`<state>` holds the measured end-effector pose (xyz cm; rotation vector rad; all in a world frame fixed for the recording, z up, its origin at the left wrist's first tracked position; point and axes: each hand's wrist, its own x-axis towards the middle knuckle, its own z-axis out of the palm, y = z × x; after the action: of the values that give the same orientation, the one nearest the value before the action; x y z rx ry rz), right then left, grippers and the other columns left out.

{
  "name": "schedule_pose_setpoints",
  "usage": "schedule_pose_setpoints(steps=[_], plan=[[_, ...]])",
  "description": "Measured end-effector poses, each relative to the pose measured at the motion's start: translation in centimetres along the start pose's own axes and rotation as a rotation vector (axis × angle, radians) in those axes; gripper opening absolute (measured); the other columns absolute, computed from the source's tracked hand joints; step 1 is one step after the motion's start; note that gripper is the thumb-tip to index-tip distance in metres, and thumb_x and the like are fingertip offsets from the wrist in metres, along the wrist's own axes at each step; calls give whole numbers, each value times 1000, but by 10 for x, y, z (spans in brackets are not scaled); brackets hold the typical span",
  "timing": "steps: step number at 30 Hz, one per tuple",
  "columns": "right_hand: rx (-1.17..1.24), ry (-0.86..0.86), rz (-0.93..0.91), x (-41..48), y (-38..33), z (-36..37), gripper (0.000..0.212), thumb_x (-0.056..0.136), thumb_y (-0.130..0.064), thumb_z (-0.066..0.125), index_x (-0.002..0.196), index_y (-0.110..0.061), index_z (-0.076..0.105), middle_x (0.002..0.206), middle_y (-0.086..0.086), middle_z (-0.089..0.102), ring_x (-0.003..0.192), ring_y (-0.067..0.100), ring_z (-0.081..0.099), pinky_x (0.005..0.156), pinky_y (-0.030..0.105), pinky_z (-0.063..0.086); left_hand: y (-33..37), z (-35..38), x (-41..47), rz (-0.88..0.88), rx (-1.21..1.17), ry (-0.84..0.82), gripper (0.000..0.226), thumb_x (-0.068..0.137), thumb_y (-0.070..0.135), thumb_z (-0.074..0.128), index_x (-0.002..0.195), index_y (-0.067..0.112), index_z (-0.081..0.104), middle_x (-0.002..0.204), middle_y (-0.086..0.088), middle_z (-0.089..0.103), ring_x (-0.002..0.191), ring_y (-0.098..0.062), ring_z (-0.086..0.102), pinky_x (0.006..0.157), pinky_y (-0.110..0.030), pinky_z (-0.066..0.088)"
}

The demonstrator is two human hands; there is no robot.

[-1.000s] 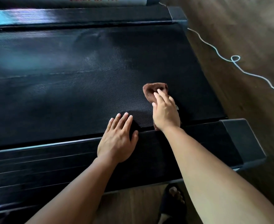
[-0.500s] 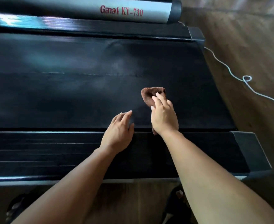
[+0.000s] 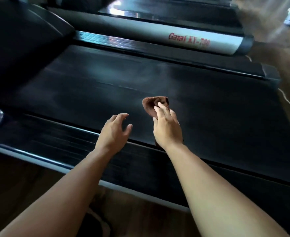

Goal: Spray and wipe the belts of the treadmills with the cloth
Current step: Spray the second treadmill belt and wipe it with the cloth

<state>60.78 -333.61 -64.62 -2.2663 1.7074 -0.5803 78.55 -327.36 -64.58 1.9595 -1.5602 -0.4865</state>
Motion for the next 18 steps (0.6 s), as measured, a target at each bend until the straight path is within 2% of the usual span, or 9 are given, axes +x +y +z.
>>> schedule_pose_setpoints(steps=[9, 14, 18], plan=[[82, -66, -169, 35, -125, 51, 46, 100, -20, 52, 145, -17, 46, 157, -5, 35, 142, 25, 31, 108, 52, 40, -88, -104, 11, -160, 11, 178, 38, 98, 34, 60, 133, 19, 58, 124, -1, 61, 113, -17, 57, 89, -23, 38], [86, -93, -264, 56, -192, 69, 46, 102, -21, 50, 147, -17, 43, 158, -4, 33, 143, 24, 29, 108, 51, 40, -134, -144, 15, -259, -34, 301, 37, 98, 38, 58, 131, 22, 58, 123, 1, 62, 108, -14, 59, 89, -29, 48], [95, -96, -338, 71, -239, 83, 46, 102, -22, 49, 147, -16, 43, 158, -3, 34, 143, 24, 30, 109, 49, 41, -174, -183, 23, -346, -78, 452, 32, 97, 36, 61, 125, 19, 61, 113, 1, 66, 103, -14, 61, 90, -31, 50]])
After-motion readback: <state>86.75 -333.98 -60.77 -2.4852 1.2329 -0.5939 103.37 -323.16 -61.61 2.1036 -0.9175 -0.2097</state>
